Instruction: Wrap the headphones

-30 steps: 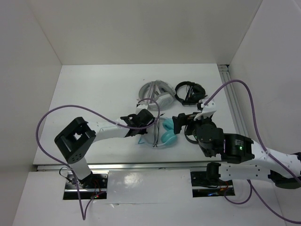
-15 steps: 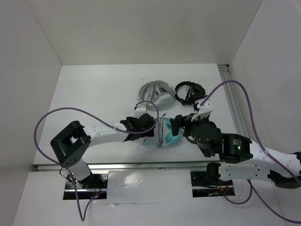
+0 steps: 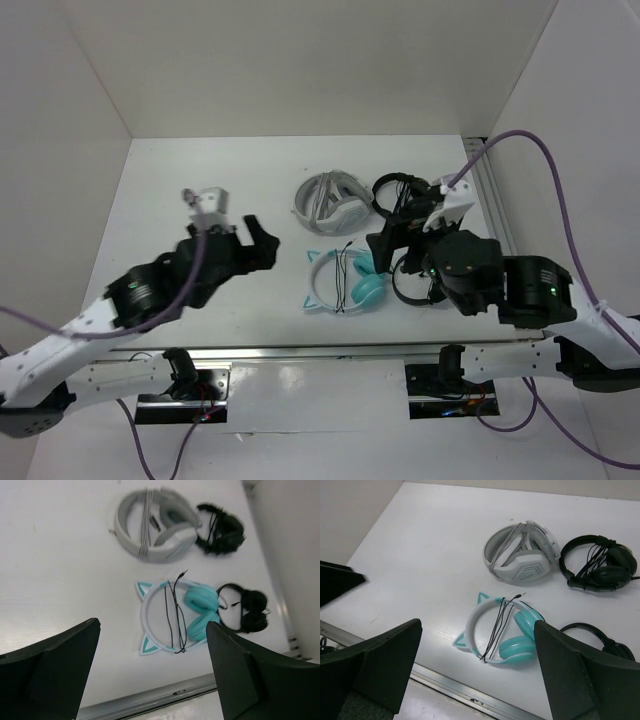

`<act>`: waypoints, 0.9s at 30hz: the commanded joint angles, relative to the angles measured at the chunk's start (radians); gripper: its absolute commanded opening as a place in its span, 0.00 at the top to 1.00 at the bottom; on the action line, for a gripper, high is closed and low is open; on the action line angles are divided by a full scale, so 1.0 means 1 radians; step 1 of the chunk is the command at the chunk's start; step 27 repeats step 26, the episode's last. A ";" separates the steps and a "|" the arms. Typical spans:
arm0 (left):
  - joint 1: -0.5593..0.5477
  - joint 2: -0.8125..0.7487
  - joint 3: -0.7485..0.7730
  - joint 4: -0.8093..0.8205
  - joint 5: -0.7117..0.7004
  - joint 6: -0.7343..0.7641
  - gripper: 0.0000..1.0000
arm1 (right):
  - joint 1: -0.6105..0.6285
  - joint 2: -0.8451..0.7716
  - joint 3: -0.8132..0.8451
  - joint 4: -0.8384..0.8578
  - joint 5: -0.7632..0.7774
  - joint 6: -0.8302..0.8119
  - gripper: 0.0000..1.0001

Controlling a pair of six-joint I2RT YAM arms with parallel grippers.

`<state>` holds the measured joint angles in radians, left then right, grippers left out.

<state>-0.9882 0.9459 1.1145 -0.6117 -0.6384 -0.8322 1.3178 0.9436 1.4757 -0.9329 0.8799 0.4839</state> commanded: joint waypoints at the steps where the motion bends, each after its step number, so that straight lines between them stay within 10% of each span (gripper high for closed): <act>1: 0.002 -0.177 0.082 -0.254 -0.104 0.036 0.00 | 0.006 -0.055 0.063 -0.135 -0.025 0.035 0.00; 12: 0.002 -0.400 0.378 -0.588 -0.181 0.036 0.00 | -0.072 -0.195 0.175 -0.319 -0.021 0.036 0.00; 27: 0.002 -0.438 0.363 -0.660 -0.181 0.001 0.00 | -0.143 -0.278 0.146 -0.379 -0.039 0.025 0.00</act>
